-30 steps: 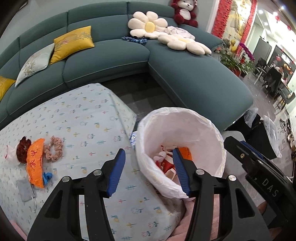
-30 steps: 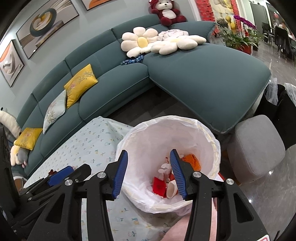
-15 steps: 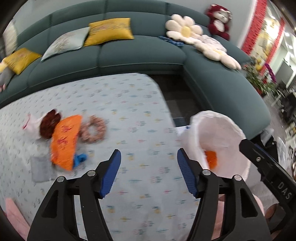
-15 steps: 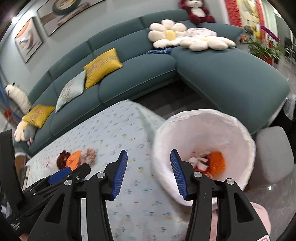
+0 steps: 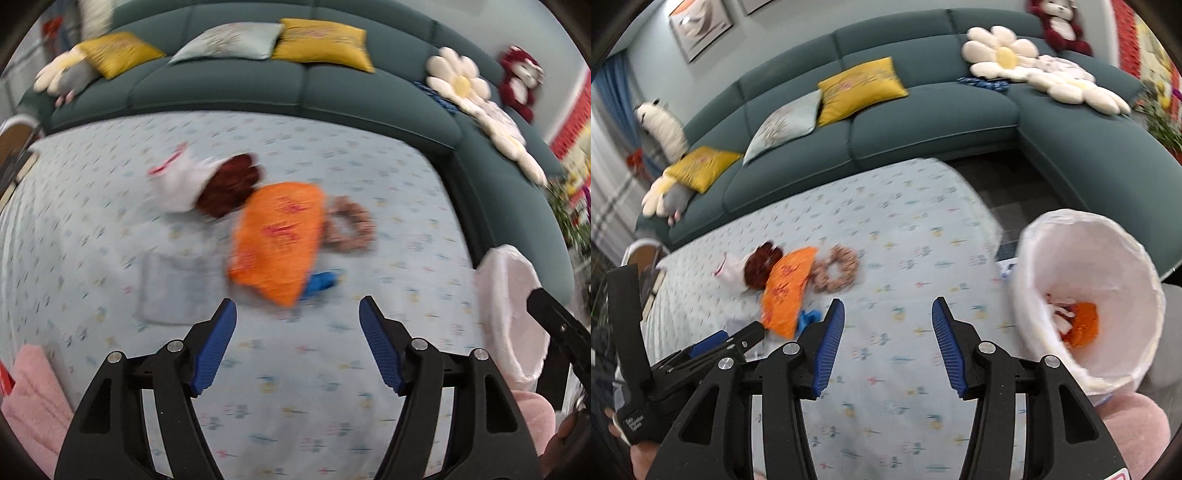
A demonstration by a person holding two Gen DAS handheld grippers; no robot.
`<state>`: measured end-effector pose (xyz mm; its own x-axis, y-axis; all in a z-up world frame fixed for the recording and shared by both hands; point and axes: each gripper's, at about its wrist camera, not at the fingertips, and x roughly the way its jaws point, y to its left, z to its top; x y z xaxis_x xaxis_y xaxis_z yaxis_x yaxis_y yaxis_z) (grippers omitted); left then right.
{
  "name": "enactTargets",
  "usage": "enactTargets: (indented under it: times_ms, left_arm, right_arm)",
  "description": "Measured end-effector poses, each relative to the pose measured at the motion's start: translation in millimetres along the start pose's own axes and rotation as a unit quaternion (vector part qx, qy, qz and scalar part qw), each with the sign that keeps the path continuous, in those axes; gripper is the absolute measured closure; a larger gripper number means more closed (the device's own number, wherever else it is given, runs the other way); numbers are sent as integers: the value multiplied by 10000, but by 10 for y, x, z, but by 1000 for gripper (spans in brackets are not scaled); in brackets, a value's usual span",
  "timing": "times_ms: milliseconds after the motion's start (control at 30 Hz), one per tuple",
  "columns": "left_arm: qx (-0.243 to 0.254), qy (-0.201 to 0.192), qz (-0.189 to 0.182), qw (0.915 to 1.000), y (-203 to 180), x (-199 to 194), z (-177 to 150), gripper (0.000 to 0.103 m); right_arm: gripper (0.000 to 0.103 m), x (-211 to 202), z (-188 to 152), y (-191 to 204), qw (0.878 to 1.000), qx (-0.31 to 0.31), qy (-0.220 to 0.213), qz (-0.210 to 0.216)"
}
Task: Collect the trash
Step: 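Move both tools back to the trash on the table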
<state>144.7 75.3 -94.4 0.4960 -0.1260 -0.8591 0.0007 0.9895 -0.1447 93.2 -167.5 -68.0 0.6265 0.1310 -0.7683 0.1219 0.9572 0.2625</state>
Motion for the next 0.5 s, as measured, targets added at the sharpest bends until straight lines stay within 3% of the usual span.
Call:
enactTargets:
  times_ms: [300,500]
  left_arm:
    - [-527,153,278,9981,786,143,-24,30]
    - [-749,369,313,9960,1079,362,-25,29]
  right_arm:
    - [53,384,-126,494,9987,-266,393,172]
    - [53,625,-134,753,9971,-459,581,183]
